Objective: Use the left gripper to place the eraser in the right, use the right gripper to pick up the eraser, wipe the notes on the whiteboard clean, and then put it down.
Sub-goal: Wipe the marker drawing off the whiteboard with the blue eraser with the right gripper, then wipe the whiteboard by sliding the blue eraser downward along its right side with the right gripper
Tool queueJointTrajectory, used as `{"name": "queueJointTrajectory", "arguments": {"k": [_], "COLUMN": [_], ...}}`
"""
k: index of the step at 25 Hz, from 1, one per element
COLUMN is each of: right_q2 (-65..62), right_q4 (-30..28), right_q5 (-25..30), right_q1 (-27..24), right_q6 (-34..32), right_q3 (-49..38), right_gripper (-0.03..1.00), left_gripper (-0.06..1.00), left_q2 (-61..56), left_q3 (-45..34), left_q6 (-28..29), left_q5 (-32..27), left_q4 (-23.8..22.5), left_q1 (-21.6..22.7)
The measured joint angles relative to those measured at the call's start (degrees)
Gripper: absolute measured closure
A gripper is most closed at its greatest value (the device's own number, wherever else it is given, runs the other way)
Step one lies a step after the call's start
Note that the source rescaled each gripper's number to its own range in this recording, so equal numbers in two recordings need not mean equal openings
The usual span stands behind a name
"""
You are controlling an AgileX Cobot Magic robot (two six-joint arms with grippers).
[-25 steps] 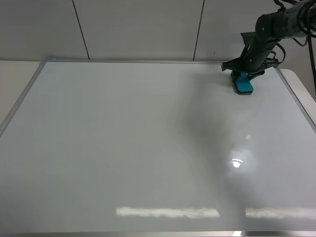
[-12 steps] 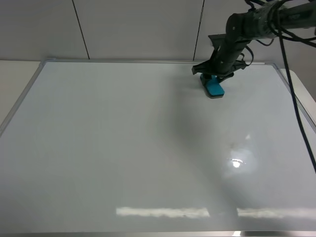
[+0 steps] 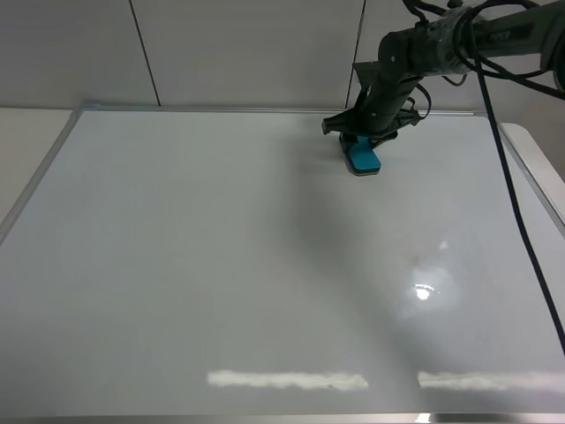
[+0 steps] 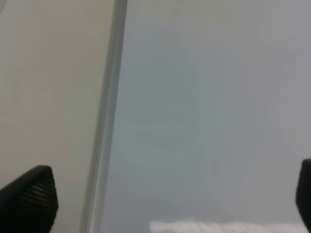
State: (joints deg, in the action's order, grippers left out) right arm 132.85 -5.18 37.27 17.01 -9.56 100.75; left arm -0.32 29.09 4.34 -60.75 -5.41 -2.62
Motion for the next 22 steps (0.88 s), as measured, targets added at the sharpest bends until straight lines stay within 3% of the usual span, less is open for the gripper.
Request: {"name": "queueJointTrajectory", "arguments": {"k": [5, 11, 15, 17, 19, 22], "right_q2": [0.00, -1.43, -3.69, -5.89, -9.75, -18.53], "right_q4": [1.66, 12.38, 12.96, 12.36, 11.40, 10.37], "right_q5": [0.33, 5.14, 10.88, 11.04, 9.81, 4.26], "right_q1": [-5.19, -9.65, -10.31, -10.36, -10.51, -11.78], "right_q6": [0.41, 11.19, 12.98, 13.21, 13.36, 13.40], "right_q3": [0.00, -0.06, -0.81, -2.12, -6.26, -20.43], "right_gripper": [0.91, 0.91, 0.91, 0.91, 0.91, 0.91], "left_gripper": [-0.06, -0.06, -0.06, -0.06, -0.06, -0.06], "left_q2": [0.00, 0.00, 0.00, 0.00, 0.00, 0.00], "left_q3": [0.00, 0.00, 0.00, 0.00, 0.00, 0.00], "left_q6": [0.00, 0.00, 0.00, 0.00, 0.00, 0.00], "left_q5": [0.00, 0.00, 0.00, 0.00, 0.00, 0.00], "left_q4": [0.00, 0.00, 0.00, 0.00, 0.00, 0.00], "left_q1": [0.00, 0.00, 0.00, 0.00, 0.00, 0.00]}}
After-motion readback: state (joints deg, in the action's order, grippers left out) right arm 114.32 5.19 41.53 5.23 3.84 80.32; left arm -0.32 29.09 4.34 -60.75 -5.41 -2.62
